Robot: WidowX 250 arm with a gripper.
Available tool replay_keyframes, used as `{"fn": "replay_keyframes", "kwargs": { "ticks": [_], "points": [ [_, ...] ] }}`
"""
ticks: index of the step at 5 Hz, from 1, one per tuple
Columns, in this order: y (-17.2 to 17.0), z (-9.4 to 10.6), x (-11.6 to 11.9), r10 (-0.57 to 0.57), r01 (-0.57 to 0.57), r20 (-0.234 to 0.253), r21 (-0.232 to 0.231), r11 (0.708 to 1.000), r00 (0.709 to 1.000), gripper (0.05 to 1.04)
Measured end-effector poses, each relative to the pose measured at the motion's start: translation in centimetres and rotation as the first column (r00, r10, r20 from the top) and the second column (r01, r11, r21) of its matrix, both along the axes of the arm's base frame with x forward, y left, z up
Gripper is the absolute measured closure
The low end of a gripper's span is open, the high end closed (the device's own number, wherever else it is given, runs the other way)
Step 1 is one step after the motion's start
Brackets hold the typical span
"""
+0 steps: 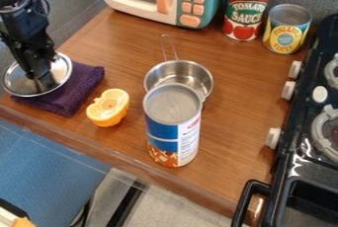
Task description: Enlevez le couvercle d' une marmite
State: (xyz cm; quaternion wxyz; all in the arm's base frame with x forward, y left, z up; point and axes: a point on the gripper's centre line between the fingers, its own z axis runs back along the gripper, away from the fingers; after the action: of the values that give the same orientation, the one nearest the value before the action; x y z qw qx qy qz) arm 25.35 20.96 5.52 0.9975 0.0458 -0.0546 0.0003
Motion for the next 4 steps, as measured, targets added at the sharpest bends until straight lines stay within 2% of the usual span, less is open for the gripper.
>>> {"fn": "replay_keyframes", "kwargs": {
  "ticks": [2,3,4],
  "points": [
    [-1.5,-1.1,0.3,-0.050,0.050,-0.022,-0.005,0.999,0.999,0.797],
    [-1.7,-1.1,0.2,-0.058,0.057,-0.026,-0.009,0.998,0.998,0.749],
    [-1.9,-1.2,0.0,-0.065,0.065,-0.040,-0.019,0.998,0.997,0.454]
  ]
}}
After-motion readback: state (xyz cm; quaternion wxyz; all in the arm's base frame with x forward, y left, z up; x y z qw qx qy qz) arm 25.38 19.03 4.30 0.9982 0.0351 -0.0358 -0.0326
